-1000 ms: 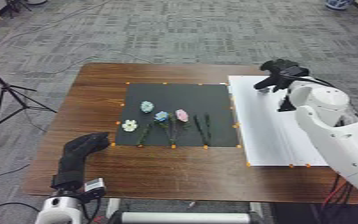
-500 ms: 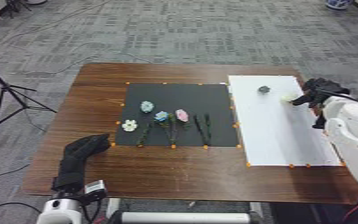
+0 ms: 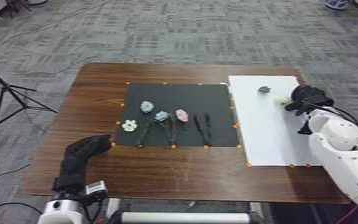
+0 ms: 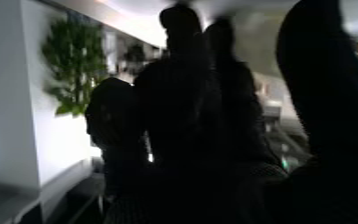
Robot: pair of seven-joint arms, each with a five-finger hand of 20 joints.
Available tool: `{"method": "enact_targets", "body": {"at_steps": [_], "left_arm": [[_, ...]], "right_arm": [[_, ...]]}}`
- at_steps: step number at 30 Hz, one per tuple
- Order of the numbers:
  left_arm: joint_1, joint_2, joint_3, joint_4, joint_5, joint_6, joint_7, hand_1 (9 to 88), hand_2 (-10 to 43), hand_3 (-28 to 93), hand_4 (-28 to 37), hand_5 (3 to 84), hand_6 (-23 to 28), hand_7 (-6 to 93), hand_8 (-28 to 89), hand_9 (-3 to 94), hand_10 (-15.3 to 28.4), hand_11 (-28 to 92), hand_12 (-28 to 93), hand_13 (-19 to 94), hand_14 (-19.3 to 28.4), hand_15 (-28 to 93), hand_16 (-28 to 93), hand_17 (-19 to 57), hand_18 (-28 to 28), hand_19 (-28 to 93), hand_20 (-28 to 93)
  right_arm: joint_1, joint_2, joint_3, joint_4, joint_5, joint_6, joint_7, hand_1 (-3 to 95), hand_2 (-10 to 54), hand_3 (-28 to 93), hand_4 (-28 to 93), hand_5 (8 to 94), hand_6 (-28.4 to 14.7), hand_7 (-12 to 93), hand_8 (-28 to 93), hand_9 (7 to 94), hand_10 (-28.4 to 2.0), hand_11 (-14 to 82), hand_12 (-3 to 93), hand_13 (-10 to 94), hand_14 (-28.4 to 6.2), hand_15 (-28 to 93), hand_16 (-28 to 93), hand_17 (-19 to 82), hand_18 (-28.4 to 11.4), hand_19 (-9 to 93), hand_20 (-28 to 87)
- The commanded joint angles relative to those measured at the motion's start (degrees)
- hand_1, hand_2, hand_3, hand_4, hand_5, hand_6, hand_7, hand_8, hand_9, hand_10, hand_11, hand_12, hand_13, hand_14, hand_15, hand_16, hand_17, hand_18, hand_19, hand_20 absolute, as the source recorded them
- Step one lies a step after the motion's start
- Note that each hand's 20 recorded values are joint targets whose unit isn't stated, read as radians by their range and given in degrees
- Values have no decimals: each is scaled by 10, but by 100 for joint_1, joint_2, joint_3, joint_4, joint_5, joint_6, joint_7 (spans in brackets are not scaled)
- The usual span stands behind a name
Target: Arrange flowers
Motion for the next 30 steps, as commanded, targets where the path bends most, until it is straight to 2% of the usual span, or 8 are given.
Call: {"method": "enact_targets", "body": {"at_steps": [1,7,10,14,17,21,26,30], "left_arm": [[122,-96,60,-47,-55,-33,-10,307,39,666,-223,571,-14,209,-94,553,141,261,146,447,171,347,16,38,154,259,240],[149,-61,13,-61,-69,-38,-3,305,40,667,-224,570,-15,209,-93,553,141,261,147,446,172,347,16,38,154,258,239],[136,-57,8,-56,-40,-76,-26,304,41,667,-223,570,-15,209,-94,553,142,261,147,446,172,347,16,38,153,257,239],[77,-54,33,-38,-35,-86,-55,304,41,667,-224,569,-14,209,-94,553,142,261,146,446,173,346,15,38,154,256,239],[50,-43,45,-32,-27,-77,-56,303,41,668,-223,569,-13,209,-93,553,142,261,147,446,173,347,15,38,153,257,239],[72,-47,34,-40,-37,-57,-49,303,41,669,-223,570,-13,209,-93,552,142,261,147,446,172,346,15,37,154,257,240],[49,-72,55,-20,-31,-108,-45,304,40,670,-223,569,-13,209,-93,552,141,261,147,446,172,347,16,38,154,256,239],[34,-85,65,-15,-39,-110,-52,304,39,670,-223,570,-14,209,-94,552,141,261,146,446,172,346,15,38,153,256,239]], "right_arm": [[-93,260,-347,-121,-40,577,-276,584,42,430,-194,740,5,216,97,844,-112,233,230,840,-53,646,341,563,-169,932,555],[-24,664,-402,-905,180,832,-374,581,50,442,-186,756,6,213,108,857,-113,230,230,845,-51,642,346,565,-168,932,562],[107,718,-411,-1102,114,571,-329,562,41,482,-186,765,8,210,113,865,-113,229,231,845,-51,639,351,566,-167,932,563],[184,699,-468,-1114,245,224,-174,429,-44,590,-139,739,2,207,101,821,-124,215,230,827,-55,633,361,551,-170,932,565],[106,606,-324,-1162,176,-225,-96,312,-90,641,-135,642,-14,202,-51,731,-136,195,227,802,-68,637,360,534,-176,932,560],[209,443,-388,-1010,13,-717,24,251,-95,628,-135,503,-41,139,-41,613,-168,138,225,771,-84,640,354,523,-183,932,554],[228,132,-361,-622,-140,-937,-21,235,-95,608,-135,474,-53,113,-33,580,-178,120,229,761,-92,641,351,518,-187,932,547],[208,-62,-628,-154,-173,-210,-26,265,-95,612,-141,510,-57,124,-33,611,-172,137,231,767,-91,648,343,527,-181,932,541]]}}
